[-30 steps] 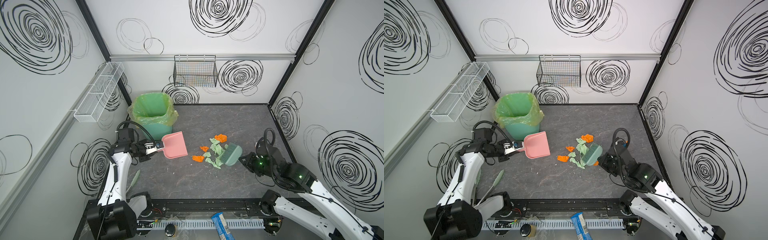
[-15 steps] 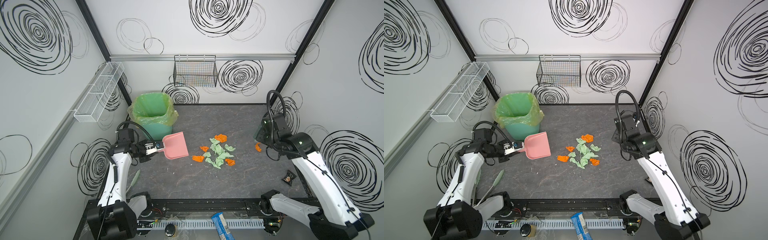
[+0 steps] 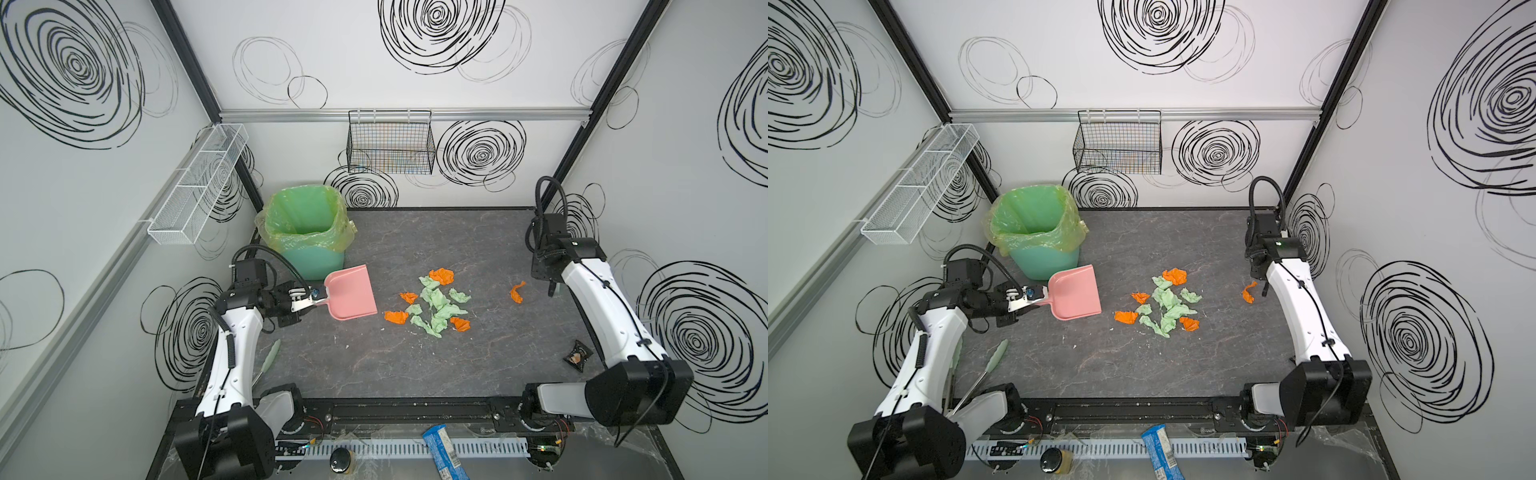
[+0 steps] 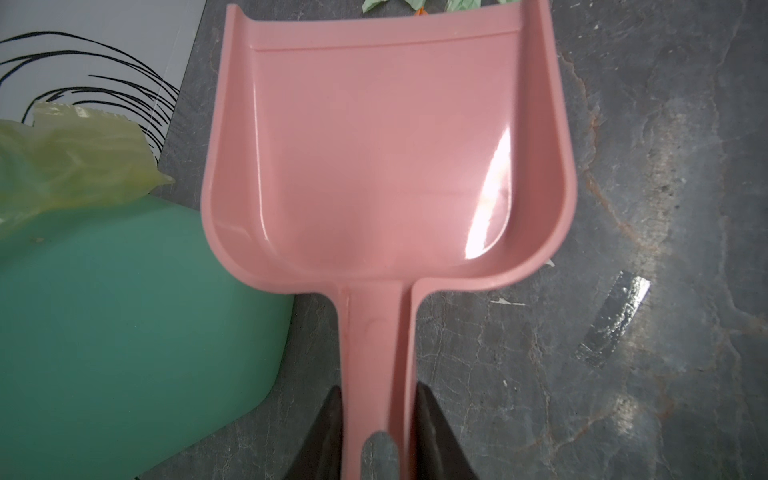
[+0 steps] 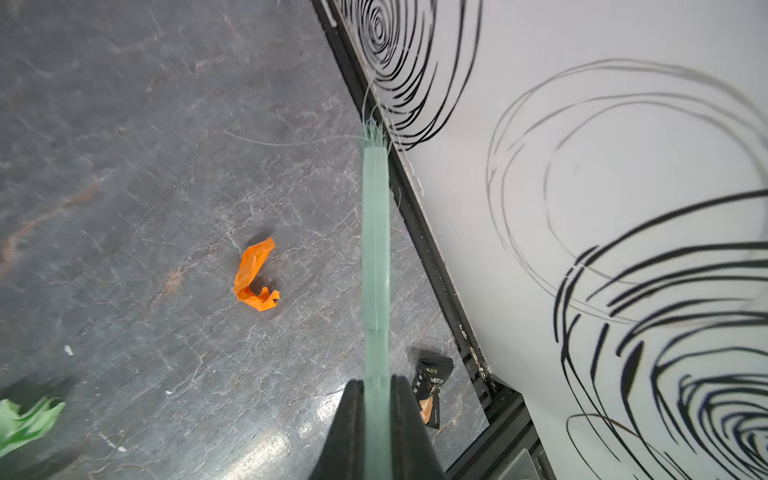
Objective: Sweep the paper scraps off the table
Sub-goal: 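Lift the brush beyond the far side of the scraps with the right gripper, then sweep scraps toward the dustpan with the right brush while the left slides it closer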
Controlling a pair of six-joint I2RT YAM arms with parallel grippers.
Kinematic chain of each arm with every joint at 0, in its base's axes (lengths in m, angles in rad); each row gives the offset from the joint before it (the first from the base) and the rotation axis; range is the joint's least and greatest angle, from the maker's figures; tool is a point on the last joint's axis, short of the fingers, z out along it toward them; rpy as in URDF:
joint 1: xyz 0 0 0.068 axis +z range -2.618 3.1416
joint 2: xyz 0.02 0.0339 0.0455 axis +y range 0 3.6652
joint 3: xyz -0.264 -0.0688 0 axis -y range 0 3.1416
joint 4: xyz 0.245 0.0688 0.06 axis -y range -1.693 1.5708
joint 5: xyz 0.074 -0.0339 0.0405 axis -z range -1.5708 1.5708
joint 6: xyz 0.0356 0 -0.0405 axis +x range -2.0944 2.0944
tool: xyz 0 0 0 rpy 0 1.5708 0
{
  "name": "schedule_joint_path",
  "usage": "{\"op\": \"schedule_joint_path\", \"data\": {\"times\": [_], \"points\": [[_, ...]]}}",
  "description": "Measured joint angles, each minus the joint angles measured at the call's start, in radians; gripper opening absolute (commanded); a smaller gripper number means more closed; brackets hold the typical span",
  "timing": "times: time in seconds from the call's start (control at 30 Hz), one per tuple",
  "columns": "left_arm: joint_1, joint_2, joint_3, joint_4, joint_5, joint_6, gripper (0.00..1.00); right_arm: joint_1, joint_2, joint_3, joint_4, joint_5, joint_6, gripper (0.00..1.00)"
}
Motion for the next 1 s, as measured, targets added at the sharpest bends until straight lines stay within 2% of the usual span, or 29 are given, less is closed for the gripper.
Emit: {"op": "schedule_joint_path", "data": {"times": [0.17, 0.43, 0.63, 1.0], "points": [[0.006, 0.003, -0.004, -0.002, 0.002, 0.011, 0.00, 0.017, 0.127, -0.064, 0.040, -0.012, -0.031, 0.00], [0.030, 0.021, -0.011, -0.021, 0.002, 0.036, 0.00, 0.107, 0.274, -0.034, 0.035, -0.032, -0.006, 0.00], [0.035, 0.031, -0.011, -0.023, 0.002, 0.043, 0.00, 0.233, 0.338, 0.040, 0.001, -0.064, 0.045, 0.00], [0.036, 0.028, -0.040, -0.016, -0.034, 0.042, 0.00, 0.495, 0.346, 0.138, -0.076, -0.168, 0.132, 0.00]]}}
